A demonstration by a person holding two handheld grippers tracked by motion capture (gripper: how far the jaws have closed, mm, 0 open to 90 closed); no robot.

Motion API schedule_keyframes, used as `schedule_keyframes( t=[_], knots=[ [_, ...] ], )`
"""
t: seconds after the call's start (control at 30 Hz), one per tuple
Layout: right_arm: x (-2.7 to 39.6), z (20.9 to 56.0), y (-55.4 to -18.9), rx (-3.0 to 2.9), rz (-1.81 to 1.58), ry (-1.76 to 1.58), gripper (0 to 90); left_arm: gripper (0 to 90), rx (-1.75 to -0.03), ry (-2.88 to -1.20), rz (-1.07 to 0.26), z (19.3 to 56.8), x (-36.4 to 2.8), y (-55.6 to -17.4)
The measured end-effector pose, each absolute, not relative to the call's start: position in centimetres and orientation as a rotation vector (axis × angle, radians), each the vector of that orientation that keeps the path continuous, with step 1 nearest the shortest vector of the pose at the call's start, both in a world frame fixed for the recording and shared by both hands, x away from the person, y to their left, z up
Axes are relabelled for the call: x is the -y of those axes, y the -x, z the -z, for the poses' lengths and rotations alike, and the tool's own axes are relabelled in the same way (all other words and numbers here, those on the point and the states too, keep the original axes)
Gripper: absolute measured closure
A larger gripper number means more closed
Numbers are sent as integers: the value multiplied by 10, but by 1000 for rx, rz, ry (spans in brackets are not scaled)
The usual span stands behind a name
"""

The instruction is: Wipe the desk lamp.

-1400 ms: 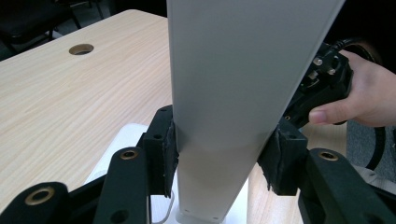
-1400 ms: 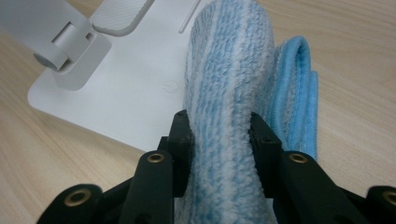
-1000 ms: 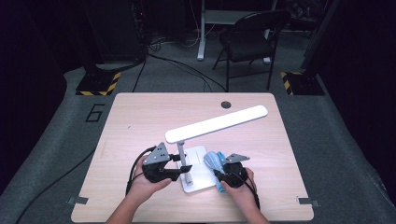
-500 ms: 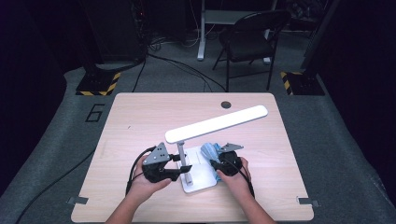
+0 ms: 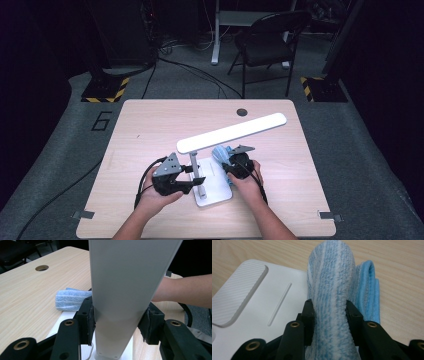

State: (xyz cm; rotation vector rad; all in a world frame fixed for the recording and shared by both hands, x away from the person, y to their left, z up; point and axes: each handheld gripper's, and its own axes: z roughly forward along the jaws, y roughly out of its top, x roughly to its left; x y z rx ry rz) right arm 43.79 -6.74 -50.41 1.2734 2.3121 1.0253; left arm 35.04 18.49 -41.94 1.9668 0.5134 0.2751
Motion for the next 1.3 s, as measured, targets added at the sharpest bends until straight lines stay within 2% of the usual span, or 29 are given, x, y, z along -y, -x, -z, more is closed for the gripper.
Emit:
schedule_keyframes(
  t=[0.47,1.1,1.3],
  knots=[
    [63,505,-436,-2306,-1017,-1240,679,525,-524,-1962,-280,420,-184,-350],
    [90,503,-385,-2350,-1042,-1190,676,524,-540,-1958,-281,419,-183,-350],
    [99,495,-374,-2316,-1064,-1172,674,526,-566,-1955,-320,419,-179,-353]
  ],
)
